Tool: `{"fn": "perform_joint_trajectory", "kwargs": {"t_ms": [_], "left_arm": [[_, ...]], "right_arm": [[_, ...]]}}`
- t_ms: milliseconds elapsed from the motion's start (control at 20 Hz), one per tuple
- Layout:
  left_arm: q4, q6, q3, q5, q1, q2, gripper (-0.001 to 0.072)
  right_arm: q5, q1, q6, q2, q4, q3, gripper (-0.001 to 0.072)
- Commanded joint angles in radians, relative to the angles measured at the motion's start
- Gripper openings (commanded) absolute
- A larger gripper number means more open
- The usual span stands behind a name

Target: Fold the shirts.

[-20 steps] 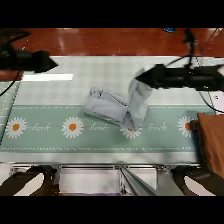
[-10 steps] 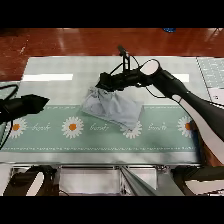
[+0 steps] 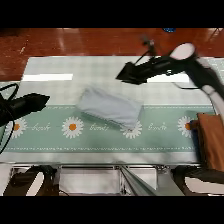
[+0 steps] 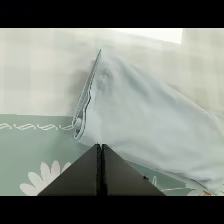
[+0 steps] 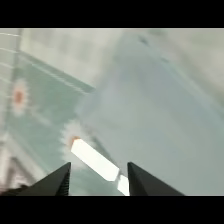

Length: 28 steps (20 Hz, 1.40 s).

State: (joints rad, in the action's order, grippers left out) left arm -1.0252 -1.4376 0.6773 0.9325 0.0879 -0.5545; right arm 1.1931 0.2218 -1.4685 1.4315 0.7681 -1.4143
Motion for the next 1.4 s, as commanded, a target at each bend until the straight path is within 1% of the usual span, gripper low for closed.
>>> {"fn": "perform_joint_trajectory", "kwargs": {"t_ms": [0,50,100,150,250,300,350,400,450,500,650,750,800,900,1000,1300,1350], "left_arm": [[0.017,0.0,-0.002,-0.024,0.001,-0.007,0.002],[0.017,0.0,-0.002,-0.024,0.001,-0.007,0.002],[0.017,0.0,-0.002,-0.024,0.001,-0.007,0.0019],[0.017,0.0,-0.002,-0.024,0.001,-0.007,0.002],[0.017,0.0,-0.002,-0.024,0.001,-0.007,0.002],[0.017,0.0,-0.005,-0.024,0.001,-0.007,0.002],[0.017,0.0,-0.008,-0.024,0.001,-0.007,0.002],[0.02,0.0,-0.012,-0.023,0.001,-0.007,0.002],[0.026,0.0,-0.018,-0.024,0.001,-0.007,0.002],[0.034,0.0,-0.024,-0.023,0.0,-0.007,0.0019],[0.051,0.0,-0.043,-0.023,-0.001,-0.007,0.002],[0.059,0.0,-0.052,-0.021,-0.001,-0.007,0.002],[0.058,0.0,-0.052,-0.02,-0.001,-0.007,0.002],[0.058,0.0,-0.052,-0.021,-0.001,-0.007,0.002],[0.058,0.0,-0.052,-0.021,-0.001,-0.007,0.002],[0.059,0.0,-0.052,-0.021,-0.001,-0.007,0.002],[0.061,0.0,-0.052,-0.021,-0.001,-0.007,0.002]], "right_arm": [[0.192,-0.15,-0.173,-0.294,0.511,0.097,0.0416],[0.158,-0.177,-0.232,-0.396,0.608,0.185,0.0416],[0.092,-0.203,-0.301,-0.5,0.667,0.306,0.0416],[0.022,-0.223,-0.362,-0.586,0.68,0.429,0.0416],[-0.12,-0.24,-0.462,-0.701,0.637,0.674,0.0416],[-0.19,-0.238,-0.487,-0.718,0.575,0.769,0.0416],[-0.269,-0.237,-0.48,-0.713,0.469,0.852,0.0416],[-0.346,-0.237,-0.443,-0.69,0.347,0.917,0.0416],[-0.401,-0.237,-0.383,-0.654,0.237,0.952,0.0416],[-0.426,-0.237,-0.3,-0.597,0.134,0.961,0.0416],[-0.438,-0.237,-0.027,-0.399,-0.17,0.945,0.0416],[-0.401,-0.237,0.107,-0.273,-0.311,0.93,0.0416],[-0.375,-0.236,0.153,-0.217,-0.346,0.917,0.0416],[-0.316,-0.236,0.204,-0.119,-0.371,0.876,0.0415],[-0.276,-0.232,0.222,-0.057,-0.372,0.829,0.0416],[-0.275,-0.053,0.209,0.065,-0.365,0.662,0.0415],[-0.273,-0.023,0.209,0.089,-0.365,0.632,0.0384]]}}
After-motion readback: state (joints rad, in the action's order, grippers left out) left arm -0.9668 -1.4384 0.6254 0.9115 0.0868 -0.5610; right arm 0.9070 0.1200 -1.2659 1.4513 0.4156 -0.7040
